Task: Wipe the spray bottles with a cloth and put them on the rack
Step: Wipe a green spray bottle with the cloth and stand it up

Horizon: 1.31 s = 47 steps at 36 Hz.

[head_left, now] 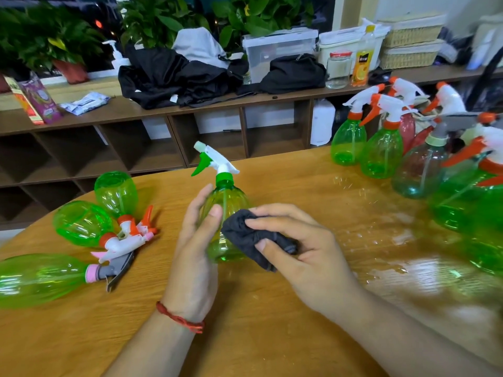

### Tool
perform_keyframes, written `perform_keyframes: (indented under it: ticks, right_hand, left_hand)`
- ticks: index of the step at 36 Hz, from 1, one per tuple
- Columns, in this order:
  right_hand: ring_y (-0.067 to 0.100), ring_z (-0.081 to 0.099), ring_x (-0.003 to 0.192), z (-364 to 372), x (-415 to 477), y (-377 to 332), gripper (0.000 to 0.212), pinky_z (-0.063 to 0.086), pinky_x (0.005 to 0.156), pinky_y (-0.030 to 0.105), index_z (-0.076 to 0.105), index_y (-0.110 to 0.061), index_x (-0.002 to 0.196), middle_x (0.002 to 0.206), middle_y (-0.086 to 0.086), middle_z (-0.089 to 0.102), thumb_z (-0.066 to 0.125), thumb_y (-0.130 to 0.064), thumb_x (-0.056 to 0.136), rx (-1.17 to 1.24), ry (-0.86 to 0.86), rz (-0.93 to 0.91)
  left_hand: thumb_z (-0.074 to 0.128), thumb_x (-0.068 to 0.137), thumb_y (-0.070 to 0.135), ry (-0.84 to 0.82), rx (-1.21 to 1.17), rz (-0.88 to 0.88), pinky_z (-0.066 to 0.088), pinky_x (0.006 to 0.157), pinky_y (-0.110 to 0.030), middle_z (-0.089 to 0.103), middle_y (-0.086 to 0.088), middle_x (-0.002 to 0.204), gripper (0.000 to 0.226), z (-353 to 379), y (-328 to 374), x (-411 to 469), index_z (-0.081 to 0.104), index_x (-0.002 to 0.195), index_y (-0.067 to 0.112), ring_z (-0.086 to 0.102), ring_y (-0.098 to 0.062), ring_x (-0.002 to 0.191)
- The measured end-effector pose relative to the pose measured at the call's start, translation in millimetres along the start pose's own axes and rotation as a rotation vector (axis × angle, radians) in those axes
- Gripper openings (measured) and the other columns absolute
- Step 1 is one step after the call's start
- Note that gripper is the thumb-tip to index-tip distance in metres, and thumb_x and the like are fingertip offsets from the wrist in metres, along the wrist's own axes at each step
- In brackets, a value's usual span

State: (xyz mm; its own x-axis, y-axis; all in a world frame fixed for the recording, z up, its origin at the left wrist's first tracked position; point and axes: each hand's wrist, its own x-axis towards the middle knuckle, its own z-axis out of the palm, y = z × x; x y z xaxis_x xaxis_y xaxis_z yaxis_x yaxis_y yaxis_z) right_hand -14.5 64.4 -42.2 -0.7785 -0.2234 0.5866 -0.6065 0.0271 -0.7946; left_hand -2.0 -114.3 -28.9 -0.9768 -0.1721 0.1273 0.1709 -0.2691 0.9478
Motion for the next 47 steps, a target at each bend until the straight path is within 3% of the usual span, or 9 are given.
perform_keyframes:
  ticks: [4, 9, 14, 18, 24, 31, 35, 42, 47]
  right_hand:
    - [0.023, 0.063, 0.13, -2.1, 0.6, 2.9, 0.032, 0.054, 0.108, 0.039, 0.079, -0.012, 0.119, 0.133, -0.005, 0.068, 0.07, 0.008, 0.095, 0.017, 0.006, 0.022]
    - [0.022, 0.065, 0.121, -0.3, -1.2, -2.3, 0.032, 0.052, 0.103, 0.037, 0.08, -0.016, 0.117, 0.131, -0.006, 0.069, 0.075, 0.001, 0.09, -0.17, -0.055, -0.118]
    - [0.021, 0.063, 0.118, -1.6, 2.6, -4.7, 0.031, 0.047, 0.103, 0.033, 0.079, -0.015, 0.12, 0.131, -0.004, 0.069, 0.075, -0.004, 0.092, -0.285, -0.078, -0.234]
    - [0.02, 0.061, 0.127, -9.9, 17.7, 4.1, 0.03, 0.048, 0.107, 0.041, 0.076, -0.021, 0.127, 0.134, -0.011, 0.067, 0.069, -0.012, 0.099, -0.268, 0.061, -0.097]
    - [0.017, 0.059, 0.134, -8.7, 24.5, 8.0, 0.031, 0.05, 0.11, 0.047, 0.073, -0.023, 0.132, 0.137, -0.016, 0.065, 0.061, -0.012, 0.105, -0.235, 0.077, 0.026]
    - [0.019, 0.064, 0.124, -3.5, 3.4, -2.2, 0.031, 0.052, 0.103, 0.041, 0.078, -0.015, 0.122, 0.133, -0.004, 0.067, 0.072, -0.002, 0.095, -0.302, -0.122, -0.195]
    - [0.017, 0.062, 0.124, -10.0, 7.5, -2.8, 0.03, 0.047, 0.106, 0.032, 0.077, -0.013, 0.124, 0.134, -0.002, 0.067, 0.067, -0.001, 0.098, -0.329, -0.117, -0.242]
    - [0.018, 0.061, 0.133, -15.7, 22.7, 4.5, 0.032, 0.051, 0.112, 0.038, 0.073, -0.011, 0.128, 0.136, -0.004, 0.067, 0.06, 0.004, 0.103, -0.211, 0.109, -0.03]
    - [0.021, 0.064, 0.126, -15.4, 9.5, -5.5, 0.031, 0.051, 0.104, 0.031, 0.077, -0.009, 0.119, 0.13, 0.002, 0.067, 0.067, 0.007, 0.094, -0.21, 0.02, -0.134]
  left_hand:
    - [0.062, 0.1, 0.014, 0.065, -0.088, -0.025, 0.052, 0.099, -0.05, 0.07, -0.017, 0.137, 0.049, -3.5, -3.9, 2.7, 0.059, 0.148, 0.026, 0.061, -0.046, 0.132]
    - [0.055, 0.089, 0.027, 0.065, -0.131, -0.063, 0.056, 0.087, -0.042, 0.072, -0.011, 0.13, 0.059, -0.6, -0.3, 2.5, 0.057, 0.148, 0.022, 0.07, -0.033, 0.115]
    - [0.06, 0.097, 0.043, 0.047, -0.019, -0.031, 0.047, 0.107, -0.059, 0.065, -0.017, 0.141, 0.048, 2.0, -7.2, -0.3, 0.064, 0.142, 0.028, 0.06, -0.046, 0.132]
    - [0.057, 0.099, 0.039, -0.034, 0.079, 0.016, 0.044, 0.114, -0.065, 0.069, -0.005, 0.139, 0.045, 5.3, -11.2, -2.9, 0.064, 0.142, 0.027, 0.063, -0.032, 0.133]
    - [0.063, 0.1, 0.038, -0.056, 0.085, 0.02, 0.04, 0.116, -0.07, 0.065, -0.009, 0.146, 0.044, 6.6, -13.4, -4.9, 0.064, 0.142, 0.029, 0.059, -0.038, 0.137]
    - [0.056, 0.1, 0.029, 0.099, -0.185, 0.01, 0.062, 0.086, -0.035, 0.074, -0.008, 0.126, 0.043, 1.0, 0.6, 2.9, 0.062, 0.142, 0.018, 0.072, -0.028, 0.112]
    - [0.06, 0.101, 0.034, 0.085, -0.137, -0.007, 0.051, 0.103, -0.05, 0.065, -0.015, 0.144, 0.044, 3.3, -0.7, 0.5, 0.063, 0.143, 0.022, 0.061, -0.039, 0.134]
    - [0.061, 0.097, 0.037, -0.087, -0.014, -0.049, 0.042, 0.116, -0.065, 0.066, -0.011, 0.144, 0.048, 16.6, -8.5, -12.9, 0.062, 0.143, 0.022, 0.062, -0.037, 0.134]
    - [0.062, 0.096, 0.039, -0.005, -0.062, -0.052, 0.047, 0.11, -0.06, 0.064, -0.012, 0.146, 0.047, 7.3, -0.1, -5.1, 0.064, 0.141, 0.026, 0.061, -0.038, 0.135]
